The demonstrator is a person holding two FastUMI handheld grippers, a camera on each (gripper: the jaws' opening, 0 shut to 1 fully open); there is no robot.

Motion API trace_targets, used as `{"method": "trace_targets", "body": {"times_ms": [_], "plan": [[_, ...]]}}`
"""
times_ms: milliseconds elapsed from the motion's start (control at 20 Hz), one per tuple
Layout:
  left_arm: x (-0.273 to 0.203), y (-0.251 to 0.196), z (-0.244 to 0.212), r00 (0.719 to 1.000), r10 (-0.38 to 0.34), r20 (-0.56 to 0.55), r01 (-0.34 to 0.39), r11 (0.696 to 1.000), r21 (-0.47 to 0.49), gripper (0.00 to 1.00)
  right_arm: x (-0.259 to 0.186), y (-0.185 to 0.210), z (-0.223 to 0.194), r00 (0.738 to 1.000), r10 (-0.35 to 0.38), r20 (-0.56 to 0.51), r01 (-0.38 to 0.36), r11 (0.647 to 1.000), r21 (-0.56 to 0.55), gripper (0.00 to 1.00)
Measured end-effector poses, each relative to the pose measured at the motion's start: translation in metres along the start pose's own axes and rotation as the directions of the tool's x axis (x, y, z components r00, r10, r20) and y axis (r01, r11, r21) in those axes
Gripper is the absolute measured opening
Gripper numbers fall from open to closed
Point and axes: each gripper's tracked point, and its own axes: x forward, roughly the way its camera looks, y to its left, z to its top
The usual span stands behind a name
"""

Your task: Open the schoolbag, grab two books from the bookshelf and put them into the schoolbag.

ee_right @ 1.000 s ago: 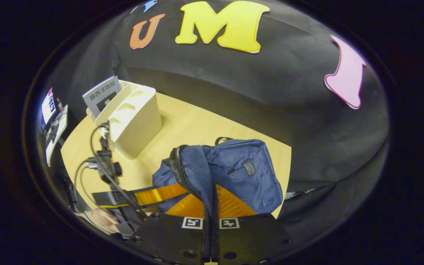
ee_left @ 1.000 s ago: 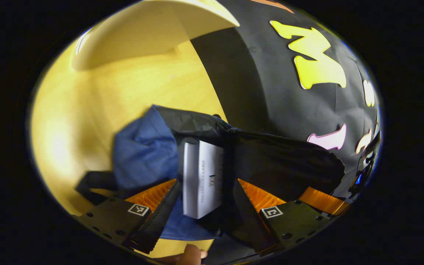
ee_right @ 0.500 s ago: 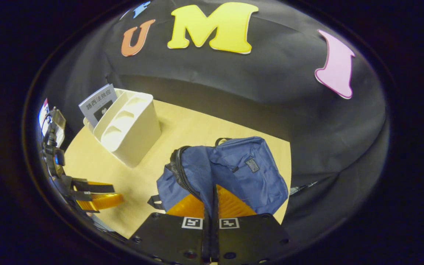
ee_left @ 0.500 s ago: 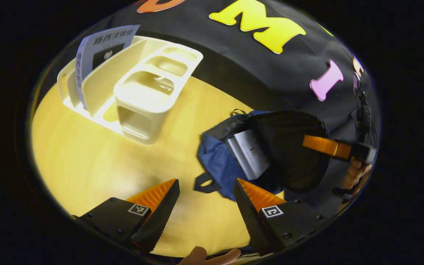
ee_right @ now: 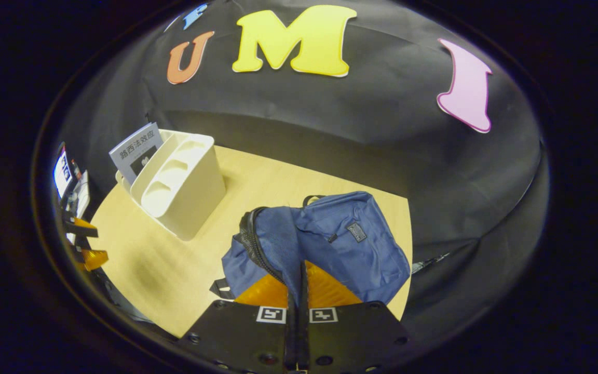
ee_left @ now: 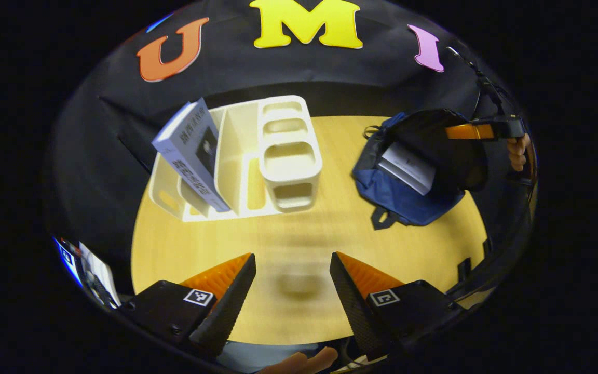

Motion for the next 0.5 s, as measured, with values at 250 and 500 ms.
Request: {"method": "trace_targets", "body": {"times_ms": [250, 500], "plan": [[-0.03, 0.045, 0.069, 0.95, 0.075, 0.303, -0.048, 0.994, -0.097, 0.91, -0.003, -0.002, 0.002, 1.0, -0.024, 0.004, 0.024, 1.0, -0.02, 0.01], [-0.026, 0.094, 0.089, 0.956, 0.084, 0.282, -0.034, 0.984, -0.177, 0.9, -0.002, -0.006, 0.002, 0.999, -0.039, -0.013, 0.039, 0.999, -0.002, 0.02]]}}
